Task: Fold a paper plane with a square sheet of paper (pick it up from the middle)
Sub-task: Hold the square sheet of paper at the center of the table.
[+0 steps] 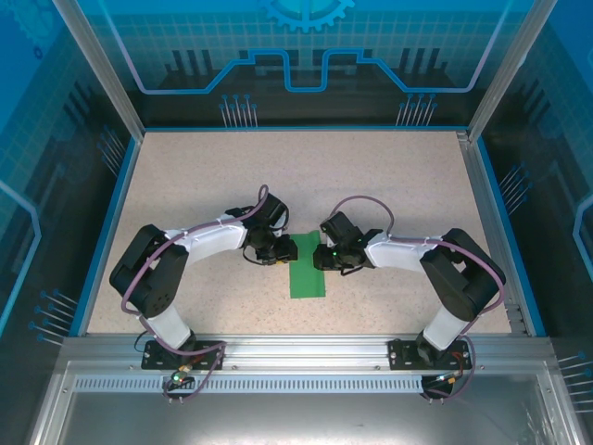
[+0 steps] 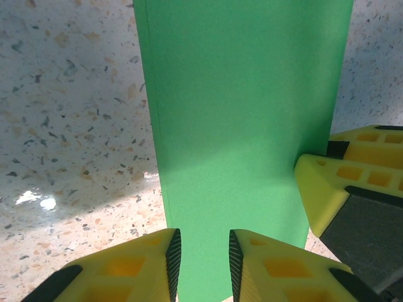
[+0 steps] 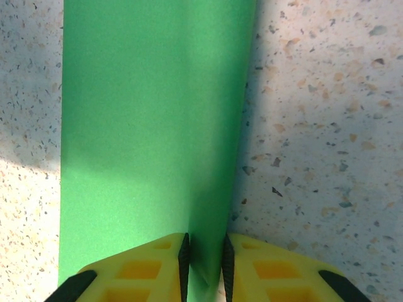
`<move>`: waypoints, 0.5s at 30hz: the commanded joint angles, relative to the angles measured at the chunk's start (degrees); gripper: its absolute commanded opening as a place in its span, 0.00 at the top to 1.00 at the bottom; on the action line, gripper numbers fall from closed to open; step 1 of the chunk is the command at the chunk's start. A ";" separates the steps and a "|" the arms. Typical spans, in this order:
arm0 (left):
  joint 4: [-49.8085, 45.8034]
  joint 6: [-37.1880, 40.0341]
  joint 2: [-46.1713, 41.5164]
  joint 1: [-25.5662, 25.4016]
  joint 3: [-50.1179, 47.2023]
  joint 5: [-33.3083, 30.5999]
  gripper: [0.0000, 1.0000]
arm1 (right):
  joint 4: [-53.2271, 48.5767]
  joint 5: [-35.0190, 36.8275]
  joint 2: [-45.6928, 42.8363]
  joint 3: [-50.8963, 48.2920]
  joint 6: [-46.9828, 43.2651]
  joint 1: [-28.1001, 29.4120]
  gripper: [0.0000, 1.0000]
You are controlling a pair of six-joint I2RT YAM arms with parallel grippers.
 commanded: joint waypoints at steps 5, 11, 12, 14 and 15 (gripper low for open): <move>-2.14 1.60 0.15 -0.29 1.23 -1.09 0.70 | -0.23 -1.65 0.05 -1.36 -1.66 -0.87 0.77; -1.92 1.28 0.59 -0.26 1.44 -0.64 0.70 | -0.40 -1.62 0.48 -0.86 -1.14 -0.96 0.76; -1.72 1.08 0.56 -0.28 1.43 -0.43 0.70 | -0.40 -1.65 0.66 -0.83 -1.14 -0.90 0.75; -1.37 0.80 0.63 -0.23 1.54 -0.06 0.70 | -0.40 -1.65 0.84 -0.66 -1.14 -0.83 0.75; -1.27 0.68 0.61 -0.28 1.62 -0.06 0.70 | -0.49 -1.57 0.83 -0.53 -1.14 -0.79 0.75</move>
